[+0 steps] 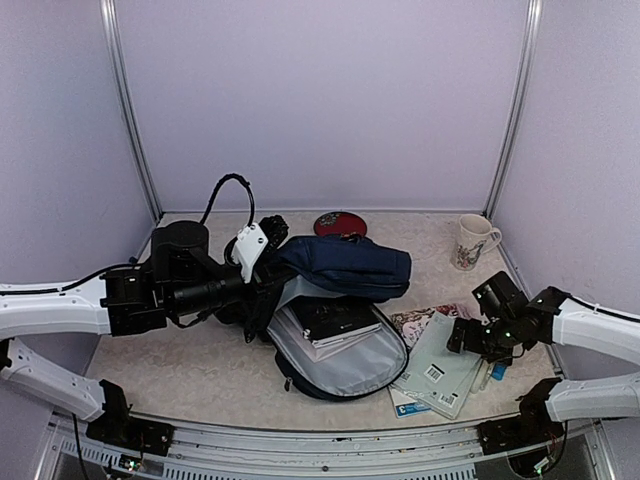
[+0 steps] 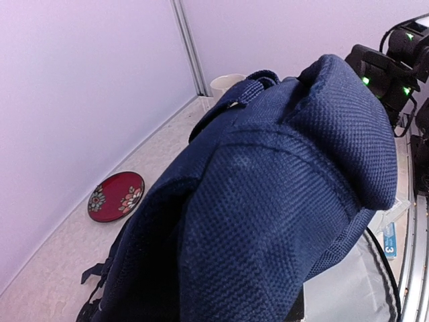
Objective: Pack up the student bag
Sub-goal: Place the book in the largest pocket of the bag, then pick up the pencil case from the center of the board, then place the pencil case in the largest pocket of the bag.
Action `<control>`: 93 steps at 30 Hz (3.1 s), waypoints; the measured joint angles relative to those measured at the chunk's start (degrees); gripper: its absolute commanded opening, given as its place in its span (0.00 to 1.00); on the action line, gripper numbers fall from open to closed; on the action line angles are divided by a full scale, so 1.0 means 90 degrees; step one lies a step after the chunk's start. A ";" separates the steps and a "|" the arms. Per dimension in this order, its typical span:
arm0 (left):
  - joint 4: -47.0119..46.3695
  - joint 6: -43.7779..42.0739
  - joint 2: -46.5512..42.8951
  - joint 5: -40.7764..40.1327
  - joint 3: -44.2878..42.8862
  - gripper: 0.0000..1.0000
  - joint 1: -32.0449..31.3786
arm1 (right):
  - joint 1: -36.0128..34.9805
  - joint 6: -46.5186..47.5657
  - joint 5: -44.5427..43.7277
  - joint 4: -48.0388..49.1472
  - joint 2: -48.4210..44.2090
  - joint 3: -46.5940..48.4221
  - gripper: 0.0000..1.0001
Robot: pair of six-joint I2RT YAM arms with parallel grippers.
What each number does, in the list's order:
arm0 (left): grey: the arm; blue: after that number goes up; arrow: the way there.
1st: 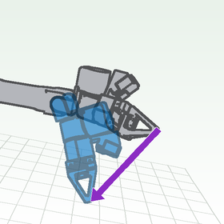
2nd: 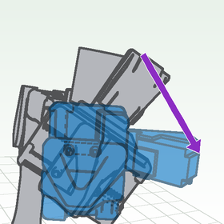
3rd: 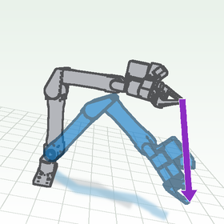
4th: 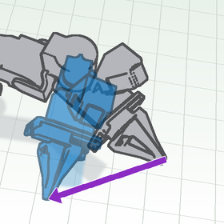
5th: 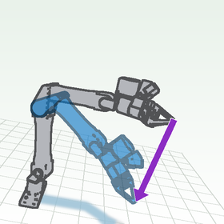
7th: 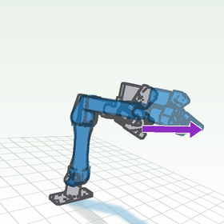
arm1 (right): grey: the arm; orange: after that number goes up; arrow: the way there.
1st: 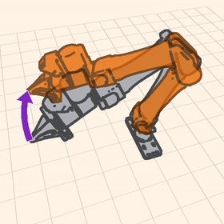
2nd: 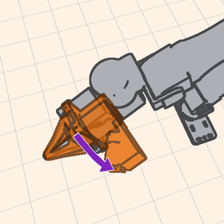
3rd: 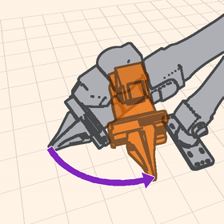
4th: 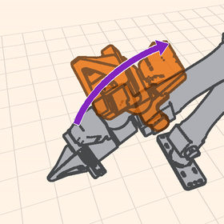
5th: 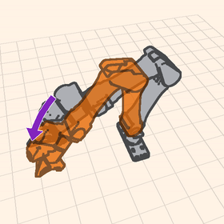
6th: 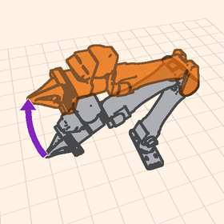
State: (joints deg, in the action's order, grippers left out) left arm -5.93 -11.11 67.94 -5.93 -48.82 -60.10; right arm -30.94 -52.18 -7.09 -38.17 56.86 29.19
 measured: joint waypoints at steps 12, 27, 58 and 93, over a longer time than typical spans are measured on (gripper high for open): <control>0.0165 0.0049 -0.0177 -0.0491 0.0000 0.00 0.0228 | 0.0051 0.0308 0.0857 0.1671 0.0903 -0.0282 0.76; 0.0294 0.0046 -0.0175 -0.0561 0.0000 0.00 0.0350 | -0.0627 0.0833 0.2341 0.3016 0.1957 0.0066 0.75; 0.0452 0.0066 -0.0172 -0.0437 0.0000 0.00 0.0352 | -0.0738 -0.0860 0.4143 0.5608 0.1484 -0.0794 0.00; 0.0471 0.0228 -0.0359 0.0413 0.0000 0.00 0.0687 | -0.2671 0.9197 0.4673 0.6103 0.0573 0.1304 0.00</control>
State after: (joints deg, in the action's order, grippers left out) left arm -1.69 -9.06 64.71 -2.22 -48.82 -53.91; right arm -54.98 30.59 34.96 16.75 62.02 40.93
